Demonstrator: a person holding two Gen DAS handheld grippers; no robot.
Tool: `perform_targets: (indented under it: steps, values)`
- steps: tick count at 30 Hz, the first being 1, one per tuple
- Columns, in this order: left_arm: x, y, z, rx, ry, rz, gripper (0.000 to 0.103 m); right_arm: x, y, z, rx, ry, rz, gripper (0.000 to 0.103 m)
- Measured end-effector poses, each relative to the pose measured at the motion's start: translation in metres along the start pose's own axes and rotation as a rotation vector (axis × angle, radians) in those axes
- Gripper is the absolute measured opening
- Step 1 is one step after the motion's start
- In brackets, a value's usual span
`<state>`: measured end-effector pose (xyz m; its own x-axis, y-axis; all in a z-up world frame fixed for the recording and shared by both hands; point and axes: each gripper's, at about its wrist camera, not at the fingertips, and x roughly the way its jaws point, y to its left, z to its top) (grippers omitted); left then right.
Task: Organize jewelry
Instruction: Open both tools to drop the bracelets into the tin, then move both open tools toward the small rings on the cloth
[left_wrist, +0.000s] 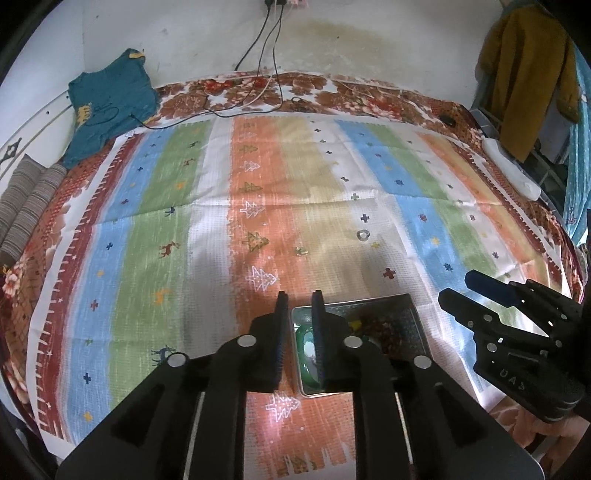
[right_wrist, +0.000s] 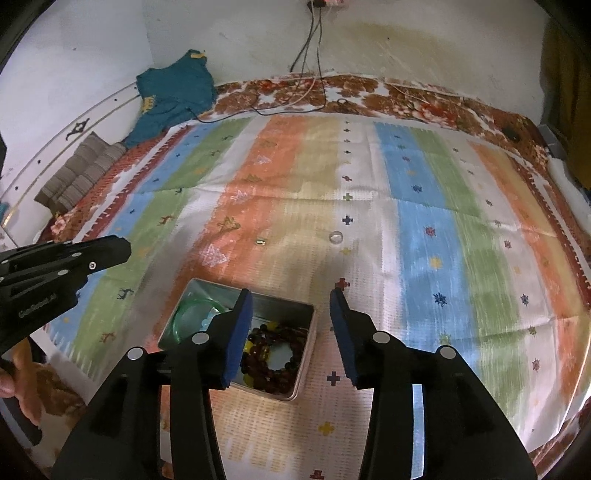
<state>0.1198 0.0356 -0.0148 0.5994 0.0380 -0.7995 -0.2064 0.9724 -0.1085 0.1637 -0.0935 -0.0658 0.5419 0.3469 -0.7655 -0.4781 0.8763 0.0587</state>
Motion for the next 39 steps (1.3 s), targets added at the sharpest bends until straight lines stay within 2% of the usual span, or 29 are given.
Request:
perform_targets:
  steps: [10,28,31,39]
  values:
    - [0.010,0.004,0.001,0.003,0.020,0.012,0.040,0.012,-0.006,0.008,0.002,0.035,-0.017,0.051]
    - [0.051,-0.008,0.022,0.096,0.089,0.038,0.047,0.053,-0.022,0.034,-0.027,0.125,-0.030,0.053]
    - [0.062,-0.008,0.028,0.116,0.107,0.033,0.047,0.065,-0.021,0.037,-0.035,0.157,-0.012,0.057]
    - [0.100,-0.002,0.038,0.149,0.172,0.047,0.047,0.089,-0.028,0.046,-0.040,0.209,-0.019,0.058]
